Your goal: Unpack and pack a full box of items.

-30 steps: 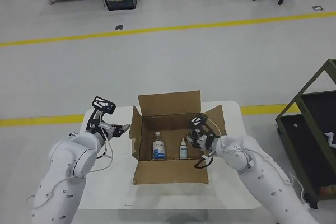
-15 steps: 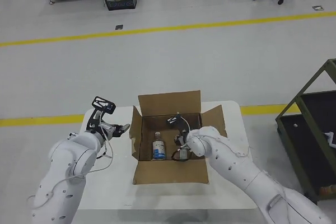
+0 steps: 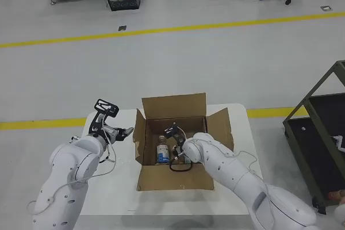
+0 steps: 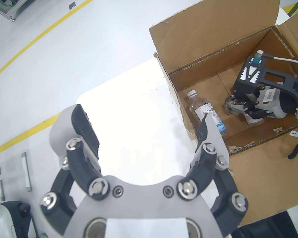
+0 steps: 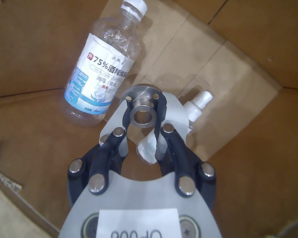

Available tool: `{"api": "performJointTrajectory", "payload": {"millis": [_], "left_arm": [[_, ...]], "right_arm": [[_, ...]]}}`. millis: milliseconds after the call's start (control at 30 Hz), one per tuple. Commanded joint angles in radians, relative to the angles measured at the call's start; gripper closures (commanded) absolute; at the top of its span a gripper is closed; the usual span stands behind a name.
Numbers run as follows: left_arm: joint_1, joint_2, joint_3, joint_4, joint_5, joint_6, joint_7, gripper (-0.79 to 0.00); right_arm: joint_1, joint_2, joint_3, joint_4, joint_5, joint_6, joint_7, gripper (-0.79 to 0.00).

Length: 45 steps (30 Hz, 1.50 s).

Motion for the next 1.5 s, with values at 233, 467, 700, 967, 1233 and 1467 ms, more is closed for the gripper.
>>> {"api": "performJointTrajectory", "payload": {"millis": [233,467,700,967,1233,1467], "left_arm": [[0.0,0.0,0.0,0.0,0.0,0.0,0.0,-0.785],[0.0,0.0,0.0,0.0,0.0,0.0,0.0,-0.785],[0.0,0.0,0.0,0.0,0.0,0.0,0.0,-0.785],[0.0,0.0,0.0,0.0,0.0,0.0,0.0,-0.785],[0.0,0.0,0.0,0.0,0.0,0.0,0.0,-0.785],[0.0,0.0,0.0,0.0,0.0,0.0,0.0,-0.785]], "right_arm": [[0.026,-0.069,-0.02,0.148,0.011,-0.064,-0.013,0.0],[0.046,-0.108,-0.019,0.223,0.019,-0.097,-0.017,-0.117],[0.058,-0.134,-0.013,0.276,0.02,-0.121,-0.028,-0.206],[0.064,-0.151,-0.003,0.313,0.015,-0.137,-0.041,-0.345],[0.104,-0.138,0.06,0.334,0.074,-0.18,-0.137,-0.277],[0.131,-0.08,0.123,0.273,0.069,-0.291,-0.272,0.0]]}}
